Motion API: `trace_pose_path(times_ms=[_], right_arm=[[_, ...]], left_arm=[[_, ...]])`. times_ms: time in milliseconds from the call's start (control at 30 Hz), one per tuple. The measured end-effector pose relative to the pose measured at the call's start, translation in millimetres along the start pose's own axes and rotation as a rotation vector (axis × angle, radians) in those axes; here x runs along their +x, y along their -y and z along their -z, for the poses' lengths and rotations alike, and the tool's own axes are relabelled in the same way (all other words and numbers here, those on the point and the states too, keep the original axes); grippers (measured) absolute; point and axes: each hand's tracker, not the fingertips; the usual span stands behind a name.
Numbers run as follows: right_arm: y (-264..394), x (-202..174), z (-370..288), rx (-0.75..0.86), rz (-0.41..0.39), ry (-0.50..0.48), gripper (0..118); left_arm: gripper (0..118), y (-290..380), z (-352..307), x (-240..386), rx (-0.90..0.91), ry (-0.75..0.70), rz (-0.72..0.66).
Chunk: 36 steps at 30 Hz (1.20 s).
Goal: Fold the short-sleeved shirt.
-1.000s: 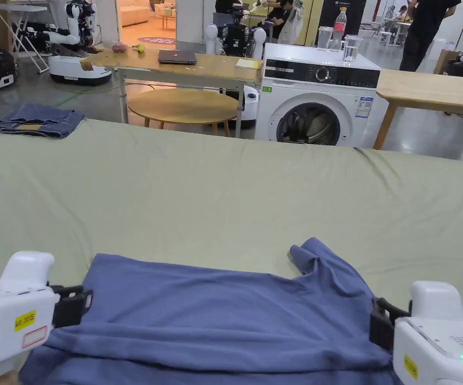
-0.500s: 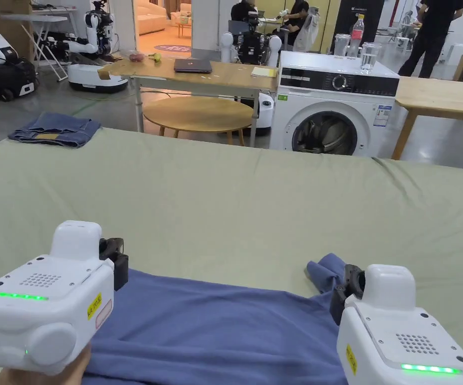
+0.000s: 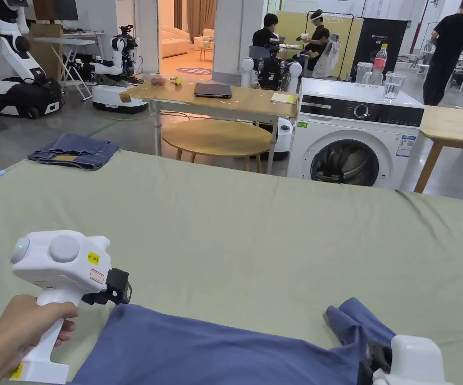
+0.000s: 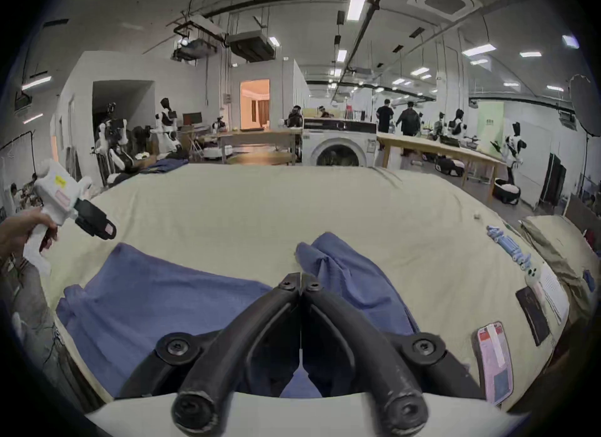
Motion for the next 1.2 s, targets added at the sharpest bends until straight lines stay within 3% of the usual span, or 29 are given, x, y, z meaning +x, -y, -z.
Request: trace_pose_path(times_ms=[100,233,333,467,567,600,800,867,900,967,1033,1200], right_arm=[[7,5,8,-0.035,-0.009,0.011,0],[12,10,12,-0.07,-0.008,0.026,0],[15,14,17,-0.091,-0.008,0.035,0],[12,19,23,-0.11,0.009,0.04,0],[6,22,28,-0.114,0.013,0.041,0],[2,24,29,-0.115,0.019,0.04,0],[-37,56,50,-0.196,0.024,0.075,0],[-50,74,67,-0.261,0.048,0.077,13],[-56,84,79,-0.303,0.056,0.068,32],[-62,99,101,-0.357,0.064,0.072,37],[-64,110,127,-0.396,0.06,0.077,56],[-61,130,191,-0.556,0.044,0.057,58]], left_arm=[[54,-12,24,-2,-0.055,-0.032,0.001],[54,-18,57,-5,-0.176,-0.102,0.019],[54,-2,49,13,-0.123,-0.11,0.04],[36,4,59,26,-0.089,-0.196,0.19],[4,7,58,34,-0.091,-0.176,0.219],[0,8,57,35,-0.092,-0.175,0.232],[0,17,21,26,0.015,-0.103,0.174],[0,21,7,24,0.044,-0.077,0.15],[0,25,-1,25,0.068,-0.075,0.149],[0,30,-13,25,0.092,-0.066,0.141],[0,35,-19,25,0.107,-0.06,0.132],[0,42,-25,23,0.125,-0.062,0.124]])
